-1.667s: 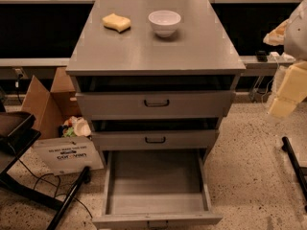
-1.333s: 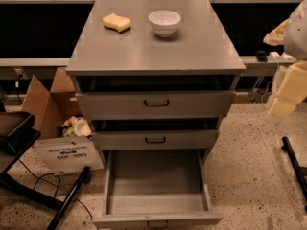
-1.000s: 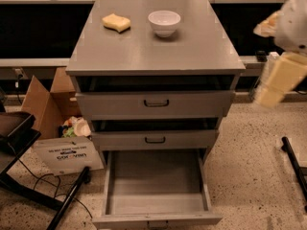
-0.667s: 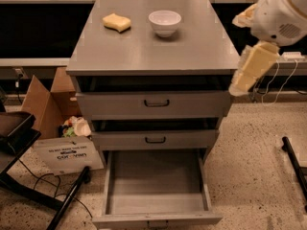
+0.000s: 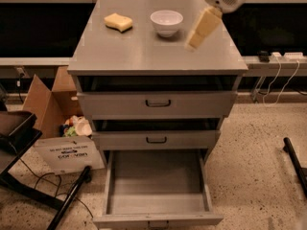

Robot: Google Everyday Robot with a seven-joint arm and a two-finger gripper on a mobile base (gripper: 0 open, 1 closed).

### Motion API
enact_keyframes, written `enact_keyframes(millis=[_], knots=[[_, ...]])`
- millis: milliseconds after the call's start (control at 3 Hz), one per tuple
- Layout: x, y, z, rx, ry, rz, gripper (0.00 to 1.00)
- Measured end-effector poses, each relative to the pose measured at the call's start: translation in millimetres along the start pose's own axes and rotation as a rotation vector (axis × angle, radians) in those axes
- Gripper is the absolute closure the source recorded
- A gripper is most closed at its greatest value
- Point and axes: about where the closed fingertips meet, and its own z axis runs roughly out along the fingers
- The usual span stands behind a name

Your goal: Place sponge into bottom drawer

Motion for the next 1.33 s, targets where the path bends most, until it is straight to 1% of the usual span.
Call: enact_keyframes(millis=[333,667,1000,1333], knots=[[-26.9,-23.5,-3.9,0.040,-0.043,-0.019,0.00],[-25.7,-21.7,-0.2,0.035,-0.045,-0.023,0.00],[-36.4,-48.4,12.8,0.098,-0.099,-0.010,0.00],[-59.6,-81.6,45.2,0.129,-0.187,-0.020,0.00]])
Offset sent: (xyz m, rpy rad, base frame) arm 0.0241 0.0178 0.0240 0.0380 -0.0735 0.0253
